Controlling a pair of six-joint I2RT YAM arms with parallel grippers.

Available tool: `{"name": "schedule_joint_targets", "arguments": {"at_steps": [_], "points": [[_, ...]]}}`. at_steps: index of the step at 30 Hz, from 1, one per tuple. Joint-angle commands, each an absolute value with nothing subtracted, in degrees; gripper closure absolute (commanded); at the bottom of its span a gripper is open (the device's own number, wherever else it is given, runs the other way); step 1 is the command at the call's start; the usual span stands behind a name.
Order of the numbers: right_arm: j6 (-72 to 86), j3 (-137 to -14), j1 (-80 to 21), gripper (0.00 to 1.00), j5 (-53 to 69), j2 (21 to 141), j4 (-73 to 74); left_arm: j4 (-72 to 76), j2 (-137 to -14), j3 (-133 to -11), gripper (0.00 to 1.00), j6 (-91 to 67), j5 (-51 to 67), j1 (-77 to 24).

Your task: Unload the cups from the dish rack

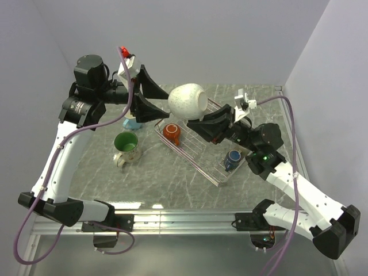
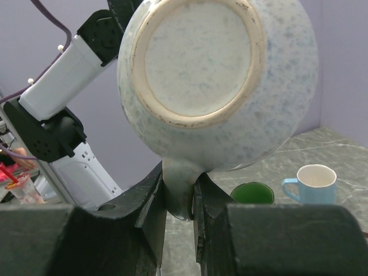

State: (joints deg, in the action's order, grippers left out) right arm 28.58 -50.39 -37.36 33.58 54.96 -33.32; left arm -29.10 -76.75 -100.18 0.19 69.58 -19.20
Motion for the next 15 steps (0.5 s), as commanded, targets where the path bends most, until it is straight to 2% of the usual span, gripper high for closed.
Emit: {"name": "schedule_joint_targets", "arguments": {"at_steps": [1, 10, 15], "points": [[29.97, -55.63, -37.53, 1.00, 34.63, 55.63, -44.38, -21.46, -75.94, -98.62, 0.25, -7.37, 74.17, -19.51], [31.38, -56.86, -37.97, 1.00, 36.21, 60.72, -48.34, -2.38, -77.43, -93.78, 0.30, -25.12, 75.24, -21.09], [32.08, -57.74, -38.23, 1.00, 37.18, 64.50, -51.32, 3.15, -78.13, -94.66, 0.45, -32.68, 75.41, -21.09]]}}
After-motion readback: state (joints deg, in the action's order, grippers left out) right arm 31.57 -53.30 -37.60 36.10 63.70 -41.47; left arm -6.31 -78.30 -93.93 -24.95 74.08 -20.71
